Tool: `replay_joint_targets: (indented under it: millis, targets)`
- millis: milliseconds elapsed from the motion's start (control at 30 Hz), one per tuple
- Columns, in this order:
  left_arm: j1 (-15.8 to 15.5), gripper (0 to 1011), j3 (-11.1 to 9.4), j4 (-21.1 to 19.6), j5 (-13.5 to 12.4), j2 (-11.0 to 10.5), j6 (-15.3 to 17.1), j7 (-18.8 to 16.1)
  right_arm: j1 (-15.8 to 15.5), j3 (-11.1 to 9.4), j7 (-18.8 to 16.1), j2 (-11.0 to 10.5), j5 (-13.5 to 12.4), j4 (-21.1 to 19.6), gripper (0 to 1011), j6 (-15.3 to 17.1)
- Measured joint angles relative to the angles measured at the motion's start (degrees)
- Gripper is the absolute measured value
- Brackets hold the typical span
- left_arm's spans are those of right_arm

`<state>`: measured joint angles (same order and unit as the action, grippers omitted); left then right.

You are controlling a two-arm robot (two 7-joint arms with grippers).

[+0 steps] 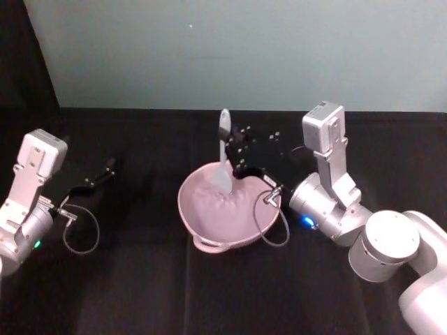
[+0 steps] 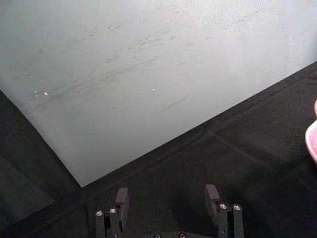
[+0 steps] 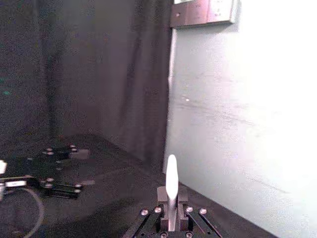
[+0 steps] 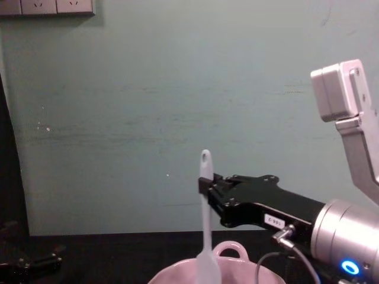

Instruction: Use the one hand to pick up the spoon and stir the clear water in the bowl.

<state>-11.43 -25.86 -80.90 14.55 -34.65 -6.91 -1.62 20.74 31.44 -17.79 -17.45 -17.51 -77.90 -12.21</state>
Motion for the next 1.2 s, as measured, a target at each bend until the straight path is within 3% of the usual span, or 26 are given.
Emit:
replay_joint_targets:
  millis: [133,333,567,667,800,967,1200]
  targets:
    - [0.0,1011,0.0,0.0,0.0,0.0,0.0,0.0,-0.3,-1.2,1.1,-0.5,1.2,-0.3,110,-0.1]
    - [0.0,1011,0.0,0.0,0.0,0.0,0.0,0.0,-2.4,-3.2,1.8,-2.6,2.0,-3.9,110,1.7]
    - [0.0,1011,0.0,0.0,0.0,0.0,0.0,0.0,-7.4,-5.6,-0.3,-5.8,-1.2,-11.9,110,6.6]
    - [0.0,1011,0.0,0.0,0.0,0.0,0.0,0.0,-8.5,-5.6,-1.1,-5.9,-1.9,-13.6,110,8.0]
    - [0.0,1011,0.0,0.0,0.0,0.0,0.0,0.0,-9.5,-5.2,-2.5,-5.2,-2.9,-14.7,110,10.1]
    - [0.0,1011,0.0,0.0,0.0,0.0,0.0,0.0,-8.8,-4.3,-3.9,-2.5,-3.3,-13.1,110,11.1]
    - [0.0,1011,0.0,0.0,0.0,0.0,0.0,0.0,-6.3,-4.4,-3.3,2.0,-1.6,-7.2,110,7.7]
